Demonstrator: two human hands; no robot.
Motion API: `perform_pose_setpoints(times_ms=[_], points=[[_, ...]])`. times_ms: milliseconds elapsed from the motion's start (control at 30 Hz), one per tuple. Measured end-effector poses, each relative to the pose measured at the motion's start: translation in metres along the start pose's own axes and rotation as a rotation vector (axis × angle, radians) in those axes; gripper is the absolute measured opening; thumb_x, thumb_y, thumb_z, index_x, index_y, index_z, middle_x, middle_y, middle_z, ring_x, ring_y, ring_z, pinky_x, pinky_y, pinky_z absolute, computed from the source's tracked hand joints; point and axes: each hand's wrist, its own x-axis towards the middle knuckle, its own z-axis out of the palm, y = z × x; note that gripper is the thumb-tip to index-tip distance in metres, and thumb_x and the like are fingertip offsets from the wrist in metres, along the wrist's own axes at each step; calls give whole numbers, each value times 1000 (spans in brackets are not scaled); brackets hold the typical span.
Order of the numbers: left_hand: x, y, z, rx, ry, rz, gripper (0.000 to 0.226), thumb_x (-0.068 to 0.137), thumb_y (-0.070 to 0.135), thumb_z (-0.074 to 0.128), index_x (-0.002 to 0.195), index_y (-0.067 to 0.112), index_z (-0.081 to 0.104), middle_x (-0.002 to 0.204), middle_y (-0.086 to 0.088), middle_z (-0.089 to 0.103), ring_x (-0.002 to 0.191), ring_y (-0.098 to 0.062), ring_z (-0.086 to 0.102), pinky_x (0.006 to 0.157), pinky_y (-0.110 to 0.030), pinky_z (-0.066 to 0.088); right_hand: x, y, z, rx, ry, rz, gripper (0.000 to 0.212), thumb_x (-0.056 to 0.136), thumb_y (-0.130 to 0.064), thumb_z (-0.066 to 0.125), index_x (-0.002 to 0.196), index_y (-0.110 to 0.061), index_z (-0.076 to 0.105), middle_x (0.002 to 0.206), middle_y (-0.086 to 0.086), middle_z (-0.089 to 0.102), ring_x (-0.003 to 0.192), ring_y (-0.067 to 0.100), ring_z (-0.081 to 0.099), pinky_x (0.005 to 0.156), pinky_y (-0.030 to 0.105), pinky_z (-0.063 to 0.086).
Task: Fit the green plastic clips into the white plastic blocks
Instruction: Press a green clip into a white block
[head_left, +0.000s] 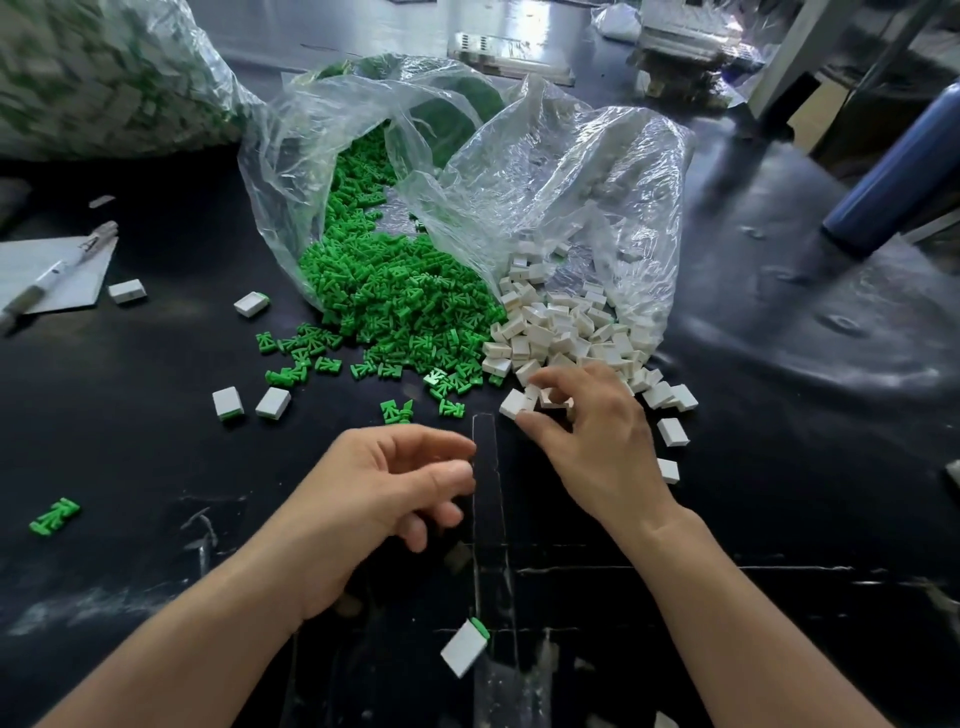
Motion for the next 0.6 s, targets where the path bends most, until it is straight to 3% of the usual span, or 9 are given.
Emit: perform_pose_setpoints(times_ms=[67,133,300,467,600], points=[[3,-1,0,-118,45,-15,45,50,29,71,92,13,69,80,-9,73,60,-13,67,44,-17,48,-5,-7,-1,218,-14,-69,29,74,-15,74,102,-20,67,81,-15,50,71,-1,51,69,9,40],[4,-2,0,-178,44,-31,52,48,33,71,96,12,68,83,-10,74,67,-16,70,49,-19,51,-13,-17,2,362,-81,-168,29,72,-9,75,100,-17,69,78,-15,52,68,-3,53,64,5,38],[4,-2,-1,-131,120,-10,38,49,25,73,84,8,71,71,-13,71,58,-14,67,47,-18,51,-21,-27,12,363,-244,-303,35,74,-9,70,108,-14,67,86,-11,56,74,-5,52,69,6,38],[4,0,0,-35,229,50,15,64,6,74,77,8,66,55,-2,65,48,-9,61,42,-17,47,-14,-22,15,104,-185,-243,32,85,-11,60,118,-12,62,102,2,58,96,15,53,81,12,34],[2,-1,1,-36,214,70,18,71,-8,69,76,10,70,62,-5,68,54,-11,64,46,-17,50,-11,-24,22,-152,-238,-282,46,94,-27,48,138,-21,41,123,3,45,114,18,36,90,19,25]])
